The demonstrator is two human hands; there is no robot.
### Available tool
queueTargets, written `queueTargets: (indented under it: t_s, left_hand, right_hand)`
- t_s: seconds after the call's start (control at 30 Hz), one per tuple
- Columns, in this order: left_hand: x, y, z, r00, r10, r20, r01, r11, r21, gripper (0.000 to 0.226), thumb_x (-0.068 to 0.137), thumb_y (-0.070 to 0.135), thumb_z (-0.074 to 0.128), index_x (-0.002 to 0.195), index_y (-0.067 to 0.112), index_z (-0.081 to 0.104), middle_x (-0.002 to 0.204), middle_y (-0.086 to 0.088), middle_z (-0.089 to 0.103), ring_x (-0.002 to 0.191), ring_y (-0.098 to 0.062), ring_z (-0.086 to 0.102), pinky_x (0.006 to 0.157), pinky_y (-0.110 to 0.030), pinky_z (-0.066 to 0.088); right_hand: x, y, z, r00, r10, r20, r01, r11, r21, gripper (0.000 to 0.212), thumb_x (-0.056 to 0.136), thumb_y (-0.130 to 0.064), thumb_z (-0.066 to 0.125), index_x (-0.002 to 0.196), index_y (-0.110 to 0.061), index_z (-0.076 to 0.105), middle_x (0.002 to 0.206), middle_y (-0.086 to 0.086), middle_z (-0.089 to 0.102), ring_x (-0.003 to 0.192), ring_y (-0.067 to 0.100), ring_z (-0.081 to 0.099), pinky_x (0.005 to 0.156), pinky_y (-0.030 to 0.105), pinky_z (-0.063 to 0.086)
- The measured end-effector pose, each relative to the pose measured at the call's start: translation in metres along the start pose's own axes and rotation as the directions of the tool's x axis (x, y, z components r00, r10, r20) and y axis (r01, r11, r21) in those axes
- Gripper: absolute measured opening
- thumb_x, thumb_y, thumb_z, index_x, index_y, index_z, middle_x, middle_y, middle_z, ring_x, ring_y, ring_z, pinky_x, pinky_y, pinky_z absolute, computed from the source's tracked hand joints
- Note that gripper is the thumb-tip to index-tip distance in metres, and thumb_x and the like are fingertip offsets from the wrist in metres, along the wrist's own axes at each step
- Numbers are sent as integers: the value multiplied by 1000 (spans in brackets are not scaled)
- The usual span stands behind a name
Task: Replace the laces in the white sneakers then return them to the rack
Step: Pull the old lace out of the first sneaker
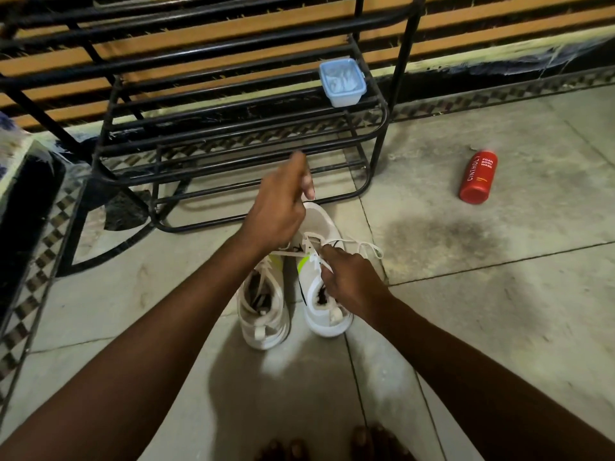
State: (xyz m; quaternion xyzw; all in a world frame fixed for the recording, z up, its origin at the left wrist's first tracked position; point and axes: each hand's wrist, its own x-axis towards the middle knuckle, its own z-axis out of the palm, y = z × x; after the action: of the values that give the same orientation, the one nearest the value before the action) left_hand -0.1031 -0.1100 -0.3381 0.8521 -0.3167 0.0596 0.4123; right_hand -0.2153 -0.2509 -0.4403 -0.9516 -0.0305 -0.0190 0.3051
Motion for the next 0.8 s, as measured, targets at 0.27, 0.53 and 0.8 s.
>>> queueTargets:
  t_s: [0.27, 0.53, 0.8]
  left_hand:
    - [-23, -49, 11, 851, -194, 489, -293, 597, 747, 17, 95, 31, 60, 105, 21, 70, 112, -3, 68, 112, -29, 48, 79, -38, 29]
    - [-32, -40, 0, 997, -31, -73, 51, 957, 287, 18, 92, 7, 53, 81, 10, 67, 85, -5, 62, 88, -28, 48, 74, -37, 33]
    - [-16, 4, -19, 825, -1, -565, -76, 991, -114, 33, 109, 7, 43, 79, 2, 57, 80, -12, 53, 79, -21, 52, 72, -43, 43]
  right_hand:
    - [2, 1, 8, 1000, -6, -29, 5, 999, -34, 32, 98, -25, 54, 128, -13, 58, 110, 12, 66, 98, 37, 64, 75, 42, 46]
    - [0, 0, 4, 1000, -12, -25, 11, 999, -38, 34, 99, -24, 52, 131, -15, 57, 114, 10, 66, 102, 34, 62, 79, 37, 43]
    - [0, -1, 1, 999, -32, -42, 31, 999, -25, 28, 97, -21, 55, 123, -11, 60, 108, 13, 67, 97, 38, 62, 75, 38, 42]
